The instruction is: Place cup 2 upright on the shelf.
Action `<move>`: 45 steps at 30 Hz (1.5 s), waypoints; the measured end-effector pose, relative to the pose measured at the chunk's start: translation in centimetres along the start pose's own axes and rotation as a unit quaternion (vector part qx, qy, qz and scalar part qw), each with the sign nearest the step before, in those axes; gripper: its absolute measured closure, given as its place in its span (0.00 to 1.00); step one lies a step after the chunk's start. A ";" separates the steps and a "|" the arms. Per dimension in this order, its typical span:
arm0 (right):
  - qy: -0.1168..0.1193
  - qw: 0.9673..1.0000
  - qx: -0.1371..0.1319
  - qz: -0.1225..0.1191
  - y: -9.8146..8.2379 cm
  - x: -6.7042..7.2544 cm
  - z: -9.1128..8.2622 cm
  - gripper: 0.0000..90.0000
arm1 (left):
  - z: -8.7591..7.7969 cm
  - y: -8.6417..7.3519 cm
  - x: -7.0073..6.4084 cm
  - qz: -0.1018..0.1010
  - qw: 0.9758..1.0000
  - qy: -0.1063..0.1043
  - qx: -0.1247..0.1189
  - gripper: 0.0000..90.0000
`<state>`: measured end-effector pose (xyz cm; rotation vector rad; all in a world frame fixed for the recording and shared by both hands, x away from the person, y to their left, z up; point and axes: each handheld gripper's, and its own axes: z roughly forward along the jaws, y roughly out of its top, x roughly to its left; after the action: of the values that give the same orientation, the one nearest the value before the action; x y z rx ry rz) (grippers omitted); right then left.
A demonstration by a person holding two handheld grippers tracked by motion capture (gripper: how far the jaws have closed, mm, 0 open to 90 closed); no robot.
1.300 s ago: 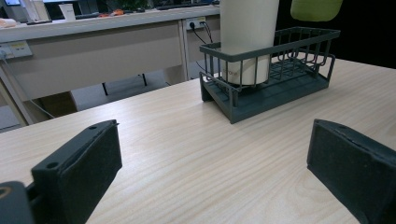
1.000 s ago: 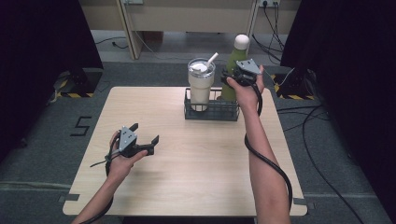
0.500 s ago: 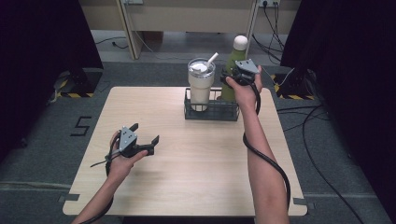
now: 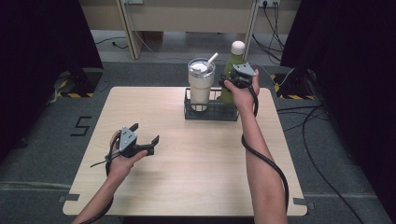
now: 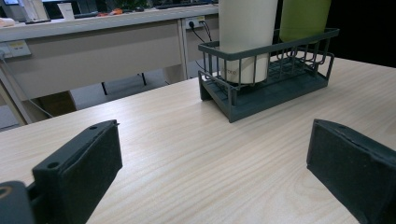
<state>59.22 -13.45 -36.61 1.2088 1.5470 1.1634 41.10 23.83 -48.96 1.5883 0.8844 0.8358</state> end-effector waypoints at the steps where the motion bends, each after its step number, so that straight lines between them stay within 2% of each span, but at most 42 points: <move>1: 0.000 1.000 0.002 0.000 -0.1 0.0 0.1 0.23 | 0.0 0.0 0.0 0.000 1.000 0.000 0.000 0.03; 21: -0.006 1.000 0.025 0.002 -1.9 0.1 1.1 0.23 | 0.1 -0.1 0.0 -0.001 1.000 0.000 0.001 0.03; 34: -0.005 1.000 0.031 0.005 -2.6 0.2 1.4 0.23 | 0.1 -0.2 0.0 -0.001 1.000 0.000 0.002 0.03; 45: -0.006 1.000 0.023 0.003 -2.9 0.3 1.2 0.23 | 0.1 -0.2 0.0 0.000 1.000 -0.002 0.004 0.03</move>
<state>59.74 -13.27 -39.72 1.2488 1.5694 1.1288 41.12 23.81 -49.21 1.5958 0.8868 0.8303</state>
